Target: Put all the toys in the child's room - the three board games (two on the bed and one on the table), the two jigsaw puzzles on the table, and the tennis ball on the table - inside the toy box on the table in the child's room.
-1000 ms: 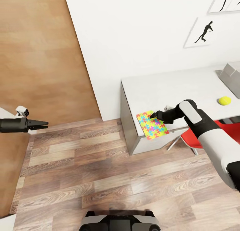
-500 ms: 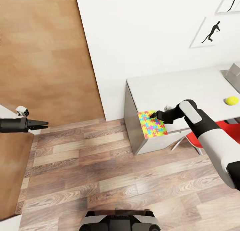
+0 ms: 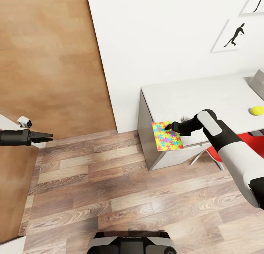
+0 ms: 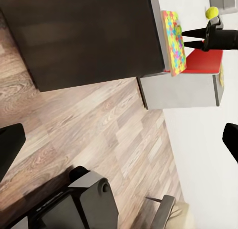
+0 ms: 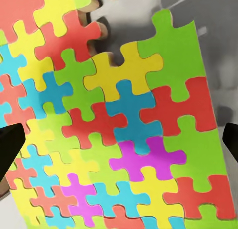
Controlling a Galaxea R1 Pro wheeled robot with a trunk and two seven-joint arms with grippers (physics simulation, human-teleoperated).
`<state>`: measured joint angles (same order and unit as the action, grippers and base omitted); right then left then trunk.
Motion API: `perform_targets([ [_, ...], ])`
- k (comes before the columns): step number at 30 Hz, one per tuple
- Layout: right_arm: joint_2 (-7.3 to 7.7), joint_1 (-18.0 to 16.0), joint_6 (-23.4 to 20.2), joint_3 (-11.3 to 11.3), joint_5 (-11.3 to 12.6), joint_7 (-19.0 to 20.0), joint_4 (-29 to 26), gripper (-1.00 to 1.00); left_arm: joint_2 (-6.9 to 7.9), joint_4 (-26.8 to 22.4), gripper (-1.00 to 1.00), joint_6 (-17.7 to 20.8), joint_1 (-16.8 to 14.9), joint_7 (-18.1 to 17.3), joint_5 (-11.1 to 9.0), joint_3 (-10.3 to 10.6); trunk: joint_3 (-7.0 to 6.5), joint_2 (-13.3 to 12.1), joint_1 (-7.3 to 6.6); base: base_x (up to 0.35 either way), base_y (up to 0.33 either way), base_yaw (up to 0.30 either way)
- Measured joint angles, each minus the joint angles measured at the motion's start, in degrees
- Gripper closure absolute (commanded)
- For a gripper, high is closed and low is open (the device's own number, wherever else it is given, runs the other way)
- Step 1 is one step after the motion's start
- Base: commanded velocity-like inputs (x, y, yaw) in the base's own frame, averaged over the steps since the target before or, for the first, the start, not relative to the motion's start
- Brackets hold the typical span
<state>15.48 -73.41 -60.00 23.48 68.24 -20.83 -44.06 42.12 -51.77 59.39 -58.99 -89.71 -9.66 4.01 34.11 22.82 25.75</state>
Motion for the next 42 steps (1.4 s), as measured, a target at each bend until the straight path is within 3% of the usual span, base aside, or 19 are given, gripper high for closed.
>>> perform_targets([
  [34,1.24,-0.2,0.0,-0.8,-0.4,-0.1,-2.9,-1.00,-0.43,0.0,-1.00,0.0,0.0,0.0,0.0,0.0,0.00,0.0,0.00,0.000,0.014,0.000],
  [36,1.72,-0.2,0.0,-0.9,-0.5,-0.1,-4.8,-1.00,-0.44,0.0,-1.00,0.0,0.0,0.0,0.0,0.0,0.00,0.0,0.00,0.000,0.000,0.000],
  [42,5.03,0.1,0.0,-1.1,-0.2,-0.1,-12.0,-1.00,-0.68,0.0,-1.00,0.0,0.0,0.0,0.2,0.0,0.00,0.0,0.00,0.000,0.000,0.000],
])
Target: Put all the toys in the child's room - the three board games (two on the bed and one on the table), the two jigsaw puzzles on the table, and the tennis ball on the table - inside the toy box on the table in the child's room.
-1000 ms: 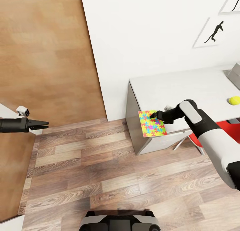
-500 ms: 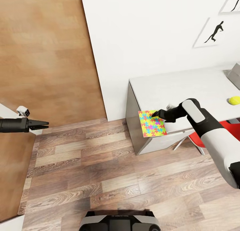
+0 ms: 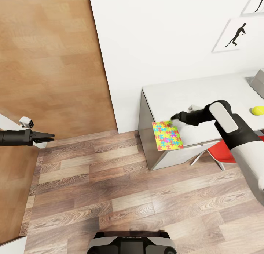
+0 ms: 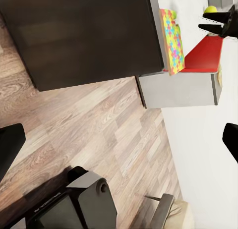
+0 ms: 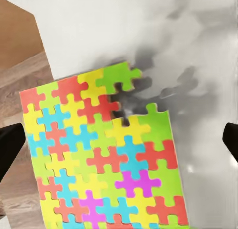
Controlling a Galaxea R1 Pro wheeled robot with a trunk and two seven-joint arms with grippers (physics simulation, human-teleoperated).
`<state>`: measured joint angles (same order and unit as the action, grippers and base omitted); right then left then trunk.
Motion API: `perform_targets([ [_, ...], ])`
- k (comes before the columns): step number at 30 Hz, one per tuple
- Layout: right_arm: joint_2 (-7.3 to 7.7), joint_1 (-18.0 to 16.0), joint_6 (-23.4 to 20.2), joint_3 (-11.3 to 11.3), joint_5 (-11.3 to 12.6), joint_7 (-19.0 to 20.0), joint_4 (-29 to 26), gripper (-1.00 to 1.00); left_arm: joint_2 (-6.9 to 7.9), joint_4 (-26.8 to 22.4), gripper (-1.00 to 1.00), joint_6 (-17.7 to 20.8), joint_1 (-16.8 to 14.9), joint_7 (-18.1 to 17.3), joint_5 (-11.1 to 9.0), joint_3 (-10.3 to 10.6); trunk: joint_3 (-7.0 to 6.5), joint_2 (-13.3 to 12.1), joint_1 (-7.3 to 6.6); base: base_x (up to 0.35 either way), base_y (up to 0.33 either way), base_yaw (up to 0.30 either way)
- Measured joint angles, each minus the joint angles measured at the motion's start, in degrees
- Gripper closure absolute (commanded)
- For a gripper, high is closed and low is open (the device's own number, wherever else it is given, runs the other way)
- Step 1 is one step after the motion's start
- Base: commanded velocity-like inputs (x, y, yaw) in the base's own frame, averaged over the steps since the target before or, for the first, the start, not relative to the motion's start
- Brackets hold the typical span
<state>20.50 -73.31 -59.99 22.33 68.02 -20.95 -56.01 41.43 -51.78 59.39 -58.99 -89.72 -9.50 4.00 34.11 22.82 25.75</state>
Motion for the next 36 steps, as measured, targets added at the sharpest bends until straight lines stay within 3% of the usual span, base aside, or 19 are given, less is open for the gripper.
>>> perform_targets([
  [6,2.73,0.7,0.0,-3.4,0.4,0.0,-3.4,-1.00,-1.37,0.0,-1.00,0.0,0.0,0.0,0.3,0.0,0.00,0.0,0.00,0.000,0.000,0.000],
  [11,4.43,2.5,0.0,-5.4,0.8,0.0,-10.3,-1.00,-3.27,0.1,-1.00,0.0,0.0,0.0,0.4,0.0,0.00,0.0,0.00,0.000,0.000,0.000],
  [15,3.14,3.7,0.0,-6.6,2.3,0.2,-11.5,-1.00,-4.56,1.4,-1.00,-1.3,1.3,1.3,-0.9,-0.2,0.00,0.0,0.00,0.000,0.000,0.000],
  [19,1.84,4.1,0.0,-5.6,2.4,0.2,-10.6,-1.00,-5.87,1.5,-1.00,-0.8,2.6,0.4,-2.2,0.8,0.00,0.0,0.00,0.000,0.000,0.000],
  [28,-1.07,4.3,0.0,-5.1,4.3,0.0,-8.6,-1.00,-8.79,2.7,-1.00,-0.3,4.5,0.0,-4.9,-0.9,0.00,0.0,0.00,0.000,-0.003,0.000],
  [36,-1.26,4.3,0.0,-5.2,4.3,0.0,-9.8,-1.00,-11.37,2.8,-1.00,-0.3,4.5,0.0,-5.3,-1.1,0.00,0.0,0.00,-0.025,-0.146,0.000],
])
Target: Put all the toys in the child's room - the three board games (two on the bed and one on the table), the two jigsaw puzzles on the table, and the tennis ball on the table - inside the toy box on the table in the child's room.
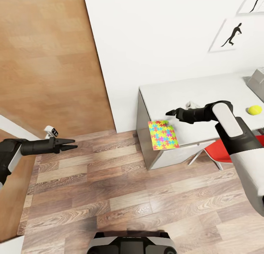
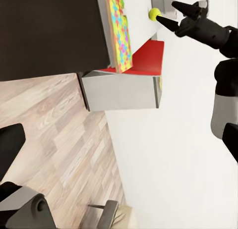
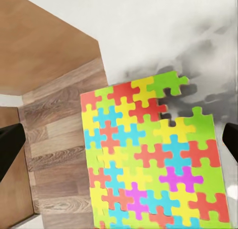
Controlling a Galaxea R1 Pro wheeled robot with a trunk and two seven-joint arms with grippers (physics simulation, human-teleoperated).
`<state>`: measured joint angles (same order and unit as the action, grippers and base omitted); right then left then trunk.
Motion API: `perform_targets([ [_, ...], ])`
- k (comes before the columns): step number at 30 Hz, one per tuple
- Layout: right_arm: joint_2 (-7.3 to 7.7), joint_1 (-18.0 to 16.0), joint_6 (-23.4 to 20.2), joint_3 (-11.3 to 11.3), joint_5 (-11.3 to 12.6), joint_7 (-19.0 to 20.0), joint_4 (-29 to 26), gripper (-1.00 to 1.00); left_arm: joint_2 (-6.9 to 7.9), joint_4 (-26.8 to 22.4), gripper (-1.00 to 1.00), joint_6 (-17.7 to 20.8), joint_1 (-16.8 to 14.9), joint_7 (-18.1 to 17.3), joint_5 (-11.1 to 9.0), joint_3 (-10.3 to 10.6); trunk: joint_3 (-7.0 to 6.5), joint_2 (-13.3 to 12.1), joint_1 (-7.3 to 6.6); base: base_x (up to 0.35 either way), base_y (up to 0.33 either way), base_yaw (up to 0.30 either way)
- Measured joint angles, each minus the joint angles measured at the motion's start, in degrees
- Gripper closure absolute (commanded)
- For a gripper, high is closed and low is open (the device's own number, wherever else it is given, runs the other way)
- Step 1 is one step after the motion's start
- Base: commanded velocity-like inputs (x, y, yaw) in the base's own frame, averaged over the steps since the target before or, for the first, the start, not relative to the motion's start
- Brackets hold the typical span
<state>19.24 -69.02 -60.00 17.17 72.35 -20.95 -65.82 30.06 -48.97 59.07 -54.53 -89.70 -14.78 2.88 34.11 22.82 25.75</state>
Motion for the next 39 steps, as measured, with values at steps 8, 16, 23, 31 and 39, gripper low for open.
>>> perform_targets([
  [8,0.11,0.0,0.0,-1.8,0.1,0.0,-2.6,-1.00,-2.58,0.0,-1.00,-0.2,0.1,0.0,-0.1,0.1,-0.28,0.0,-0.01,-0.004,-0.029,0.000],
  [16,0.13,0.0,0.0,-3.2,0.1,0.0,-4.8,-1.00,-5.17,0.1,-1.00,-0.7,0.4,0.0,-0.2,0.1,-0.89,0.0,0.00,0.000,-0.002,0.000],
  [23,0.15,0.0,0.0,-3.3,0.1,0.0,-7.0,-1.00,-7.02,0.9,-1.00,-0.8,0.6,0.0,-0.2,0.1,-0.99,0.0,0.00,0.000,0.000,0.000],
  [31,0.19,0.0,0.0,-3.2,0.1,0.0,-9.1,-1.00,-7.09,2.9,-1.00,-0.9,0.6,0.0,-0.3,0.0,-1.35,0.0,-0.01,0.000,0.000,0.000],
  [39,0.23,0.0,0.0,-3.2,0.2,0.0,-12.5,-1.00,-7.16,5.2,-1.00,-1.0,0.6,0.0,-0.3,0.0,-2.06,0.0,-0.01,0.000,0.000,0.000],
])
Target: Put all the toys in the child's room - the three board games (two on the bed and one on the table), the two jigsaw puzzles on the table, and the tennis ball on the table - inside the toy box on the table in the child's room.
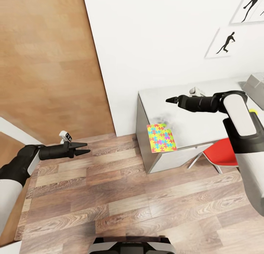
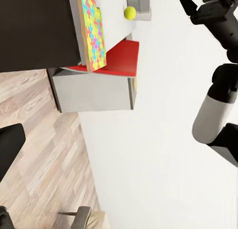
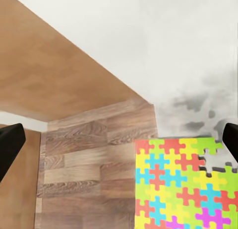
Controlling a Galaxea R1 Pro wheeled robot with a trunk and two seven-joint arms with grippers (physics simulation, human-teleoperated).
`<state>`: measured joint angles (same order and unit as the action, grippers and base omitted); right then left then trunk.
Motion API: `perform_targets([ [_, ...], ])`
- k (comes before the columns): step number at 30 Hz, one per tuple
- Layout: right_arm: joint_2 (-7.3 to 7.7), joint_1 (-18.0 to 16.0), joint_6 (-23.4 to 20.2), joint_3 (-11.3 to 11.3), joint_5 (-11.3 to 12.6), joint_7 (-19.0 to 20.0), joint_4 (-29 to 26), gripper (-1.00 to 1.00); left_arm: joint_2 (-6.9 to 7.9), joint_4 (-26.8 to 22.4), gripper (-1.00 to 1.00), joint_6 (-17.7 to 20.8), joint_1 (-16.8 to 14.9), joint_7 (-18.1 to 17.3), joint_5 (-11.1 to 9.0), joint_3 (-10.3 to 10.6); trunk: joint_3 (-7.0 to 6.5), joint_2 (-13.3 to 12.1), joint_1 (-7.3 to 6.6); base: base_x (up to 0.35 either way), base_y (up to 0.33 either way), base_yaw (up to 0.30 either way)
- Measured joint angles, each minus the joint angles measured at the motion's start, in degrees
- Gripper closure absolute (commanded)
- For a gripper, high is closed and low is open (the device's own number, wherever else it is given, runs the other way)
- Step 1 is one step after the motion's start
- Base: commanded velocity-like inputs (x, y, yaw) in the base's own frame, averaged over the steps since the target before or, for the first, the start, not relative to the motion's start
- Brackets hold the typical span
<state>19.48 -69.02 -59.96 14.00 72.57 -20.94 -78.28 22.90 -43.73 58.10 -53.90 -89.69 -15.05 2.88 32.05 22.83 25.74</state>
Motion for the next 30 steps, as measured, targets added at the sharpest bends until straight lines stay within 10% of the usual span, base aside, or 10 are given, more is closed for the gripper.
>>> perform_targets([
  [14,4.39,2.2,0.0,0.2,9.5,-0.4,-9.1,-1.00,-0.08,1.5,-1.00,-0.9,1.4,0.0,0.1,0.0,-1.32,0.0,0.00,0.000,0.000,0.000],
  [30,5.04,9.5,0.1,0.1,10.5,-0.3,-10.4,-1.00,0.60,2.1,-1.00,-0.8,1.6,0.0,0.2,-0.7,-2.85,0.0,0.00,0.000,0.000,0.000],
])
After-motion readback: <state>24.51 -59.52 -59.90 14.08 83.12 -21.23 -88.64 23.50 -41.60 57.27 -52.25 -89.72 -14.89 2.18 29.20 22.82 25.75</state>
